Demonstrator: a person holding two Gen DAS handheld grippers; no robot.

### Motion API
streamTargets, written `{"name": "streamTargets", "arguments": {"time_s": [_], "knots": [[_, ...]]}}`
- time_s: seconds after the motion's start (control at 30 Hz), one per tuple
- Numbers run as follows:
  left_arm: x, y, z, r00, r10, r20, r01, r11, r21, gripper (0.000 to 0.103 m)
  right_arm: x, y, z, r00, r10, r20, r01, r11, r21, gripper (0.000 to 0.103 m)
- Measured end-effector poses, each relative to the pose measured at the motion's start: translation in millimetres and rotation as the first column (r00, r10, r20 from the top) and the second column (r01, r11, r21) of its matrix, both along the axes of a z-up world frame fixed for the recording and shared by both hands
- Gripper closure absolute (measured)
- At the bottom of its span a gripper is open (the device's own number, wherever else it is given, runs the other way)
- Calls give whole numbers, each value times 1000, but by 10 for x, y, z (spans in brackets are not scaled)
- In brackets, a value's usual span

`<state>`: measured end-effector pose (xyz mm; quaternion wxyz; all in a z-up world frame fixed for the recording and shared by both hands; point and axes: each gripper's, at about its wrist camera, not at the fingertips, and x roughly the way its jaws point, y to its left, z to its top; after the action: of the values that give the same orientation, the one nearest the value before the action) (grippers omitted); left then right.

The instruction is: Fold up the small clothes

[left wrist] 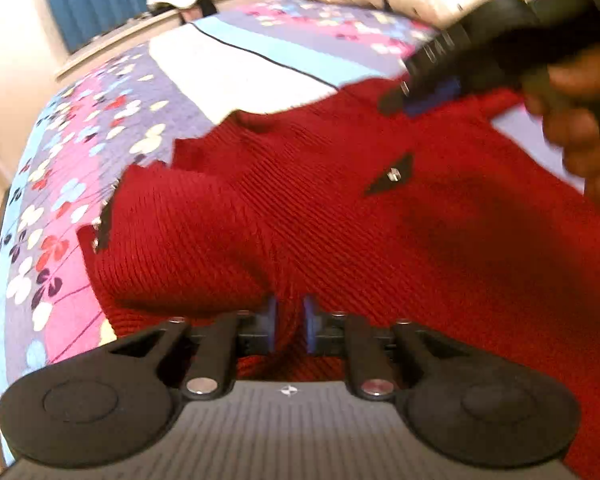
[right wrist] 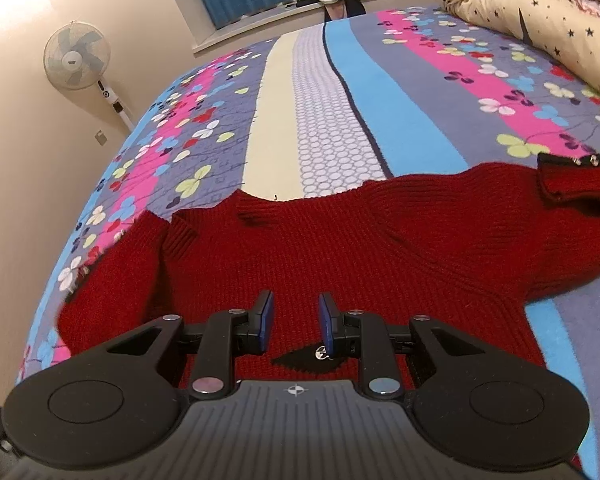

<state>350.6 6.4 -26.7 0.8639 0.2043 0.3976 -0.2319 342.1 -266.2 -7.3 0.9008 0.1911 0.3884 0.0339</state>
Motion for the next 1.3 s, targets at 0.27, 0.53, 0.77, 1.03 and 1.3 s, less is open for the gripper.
{"name": "streamTargets", "arguments": {"time_s": [0.27, 0.53, 0.77, 1.03, 1.3], "knots": [[213, 315, 280, 972, 233, 25, -215, 931, -296, 34, 29, 60, -58, 1000, 10, -6, -9, 1000, 27, 78], [251, -118, 76, 957, 262, 127, -243, 959, -147, 82, 50, 63, -81, 998, 57, 2, -57, 988, 144, 78], [133, 6, 194, 956, 249, 155, -200, 940, -275, 95, 67, 43, -96, 995, 98, -5, -94, 968, 234, 77], [-116, -307, 51, 984, -177, -24, 171, 971, -168, 90, 131, -42, -321, 987, 131, -95, -77, 895, 440, 54], [-43, -141, 174, 990, -129, -52, 115, 971, -208, 54, 186, -32, -592, 979, 111, -172, -13, 873, 488, 53]]}}
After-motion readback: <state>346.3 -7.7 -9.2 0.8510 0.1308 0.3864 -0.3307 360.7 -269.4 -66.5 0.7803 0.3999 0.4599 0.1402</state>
